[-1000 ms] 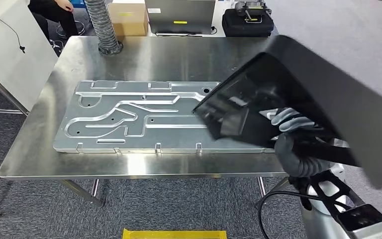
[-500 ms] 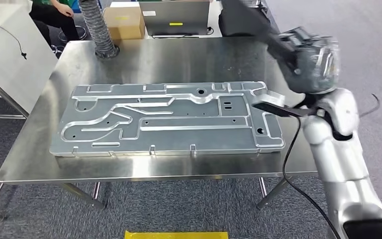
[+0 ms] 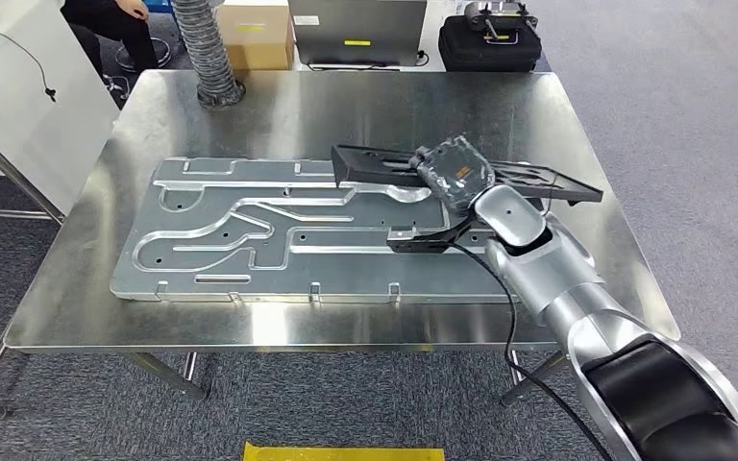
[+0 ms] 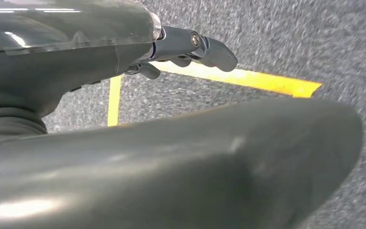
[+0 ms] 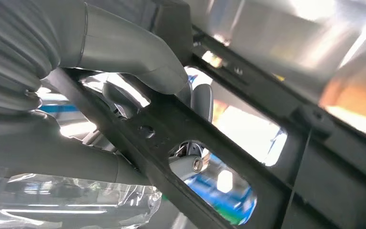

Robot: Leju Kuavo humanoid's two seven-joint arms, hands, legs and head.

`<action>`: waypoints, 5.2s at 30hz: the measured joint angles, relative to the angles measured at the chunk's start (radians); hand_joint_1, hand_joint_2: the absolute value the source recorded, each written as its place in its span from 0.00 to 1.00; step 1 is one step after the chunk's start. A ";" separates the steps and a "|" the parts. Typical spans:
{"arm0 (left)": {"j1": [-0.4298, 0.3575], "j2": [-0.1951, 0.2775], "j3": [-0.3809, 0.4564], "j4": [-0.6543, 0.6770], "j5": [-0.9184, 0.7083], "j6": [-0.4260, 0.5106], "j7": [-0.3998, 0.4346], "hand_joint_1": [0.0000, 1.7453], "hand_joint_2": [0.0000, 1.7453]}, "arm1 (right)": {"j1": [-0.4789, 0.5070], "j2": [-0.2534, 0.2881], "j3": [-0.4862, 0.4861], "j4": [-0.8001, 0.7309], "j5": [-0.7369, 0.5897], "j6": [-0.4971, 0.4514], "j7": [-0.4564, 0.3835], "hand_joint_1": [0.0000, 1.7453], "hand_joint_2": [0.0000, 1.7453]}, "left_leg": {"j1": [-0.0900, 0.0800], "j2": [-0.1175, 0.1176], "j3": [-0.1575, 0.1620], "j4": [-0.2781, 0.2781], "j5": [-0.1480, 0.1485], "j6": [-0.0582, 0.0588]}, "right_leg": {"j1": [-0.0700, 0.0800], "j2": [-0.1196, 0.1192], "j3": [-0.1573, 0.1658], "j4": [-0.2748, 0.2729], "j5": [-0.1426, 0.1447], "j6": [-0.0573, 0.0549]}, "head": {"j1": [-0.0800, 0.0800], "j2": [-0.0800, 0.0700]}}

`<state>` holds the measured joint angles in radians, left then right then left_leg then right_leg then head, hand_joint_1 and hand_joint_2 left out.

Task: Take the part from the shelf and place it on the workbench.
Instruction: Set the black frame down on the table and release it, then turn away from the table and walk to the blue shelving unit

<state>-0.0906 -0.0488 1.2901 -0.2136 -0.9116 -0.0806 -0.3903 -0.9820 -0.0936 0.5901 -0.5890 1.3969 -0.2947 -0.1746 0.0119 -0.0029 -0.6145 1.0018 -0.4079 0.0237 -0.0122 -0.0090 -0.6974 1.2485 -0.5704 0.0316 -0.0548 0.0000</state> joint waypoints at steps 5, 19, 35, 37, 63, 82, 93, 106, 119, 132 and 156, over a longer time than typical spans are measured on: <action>0.005 0.000 0.000 0.000 0.003 -0.005 -0.013 0.00 0.00 | -0.018 0.073 0.060 0.118 0.028 0.030 0.035 1.00 1.00 | -0.001 -0.011 0.007 0.012 -0.014 -0.008 | -0.002 0.001 0.028 -0.110 0.107 -0.008 | 0.000 0.000; 0.013 0.000 -0.002 0.000 -0.023 -0.030 -0.067 0.00 1.00 | -0.018 0.167 0.102 0.233 0.010 0.040 0.088 0.00 0.00 | 0.003 -0.004 -0.091 0.219 -0.088 -0.062 | 0.001 0.006 0.091 -0.237 0.138 -0.052 | 0.000 0.000; 0.009 -0.002 -0.003 0.000 -0.033 -0.012 -0.052 0.00 0.00 | 0.025 0.194 -0.157 0.212 -0.504 0.089 -0.309 0.00 0.00 | 0.000 -0.006 0.010 0.012 -0.013 -0.006 | 0.007 0.009 0.017 -0.071 0.086 -0.014 | 0.000 0.000; 0.008 -0.005 -0.003 0.000 -0.031 -0.012 -0.047 0.00 0.00 | 0.028 0.202 -0.214 0.172 -0.645 0.162 -0.410 0.00 0.00 | -0.005 -0.006 0.008 0.016 -0.016 -0.012 | 0.012 0.008 0.074 -0.193 0.130 -0.026 | 0.000 0.000; 0.022 -0.035 0.071 0.001 0.048 -0.010 -0.044 0.00 0.00 | 0.980 -0.055 -0.641 -1.223 -0.637 -0.253 -0.422 0.00 0.00 | 0.004 -0.008 0.041 0.011 -0.040 0.002 | 0.000 0.005 -0.018 0.054 -0.021 0.008 | 0.000 0.000; 0.014 -0.043 0.076 0.001 0.034 -0.011 -0.023 0.00 0.00 | 1.266 0.111 -0.904 -1.242 -0.554 -0.133 -0.429 0.00 0.00 | -0.003 -0.004 0.152 0.040 -0.167 -0.038 | 0.002 0.002 0.044 -0.242 0.193 -0.036 | 0.000 0.000; 0.016 -0.048 0.078 0.001 0.018 -0.016 -0.027 0.00 0.00 | 1.190 0.222 -1.210 -0.872 -0.438 -0.083 -0.488 0.00 0.00 | -0.011 0.007 0.089 -0.022 -0.055 0.010 | -0.003 0.007 -0.031 0.031 0.009 0.011 | 0.000 0.000; 0.019 -0.055 0.076 0.001 -0.012 -0.031 -0.043 0.00 0.00 | 1.034 0.150 -1.515 -0.033 -0.218 -0.342 -0.396 0.00 0.00 | -0.007 0.004 -0.026 0.146 -0.152 -0.044 | 0.010 -0.001 0.185 -0.283 0.099 -0.055 | 0.000 0.000; 0.018 -0.055 0.074 0.001 -0.029 -0.031 -0.053 0.00 0.00 | 0.990 0.118 -1.539 0.284 -0.061 -0.175 -0.036 0.00 0.00 | -0.014 0.011 0.189 -0.067 -0.101 0.010 | 0.016 -0.001 0.050 -0.237 0.168 -0.017 | 0.000 0.000; 0.018 -0.056 0.051 0.001 -0.070 -0.045 -0.037 0.00 0.00 | 0.943 0.152 -1.652 0.358 -0.176 0.177 0.305 0.00 0.00 | -0.004 0.014 0.003 0.004 0.014 -0.035 | -0.006 0.008 0.241 -0.274 0.035 -0.012 | 0.000 0.000; 0.016 -0.059 0.034 0.001 -0.089 -0.053 -0.035 0.00 0.00 | 0.932 0.162 -1.713 0.368 -0.183 0.255 0.214 0.00 0.00 | -0.010 0.019 0.055 -0.036 -0.027 0.012 | -0.001 0.004 0.058 0.030 0.019 0.008 | 0.000 0.000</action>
<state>-0.0744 -0.1080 1.3244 -0.2125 -1.0005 -0.1331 -0.4254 -0.0501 0.0680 -1.1227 -0.2213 1.2138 -0.0401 0.0393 0.0021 0.0162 -0.5596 0.9658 -0.4349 0.0356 -0.0136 -0.0052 -0.6392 1.2786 -0.5515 0.0399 -0.0546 0.0000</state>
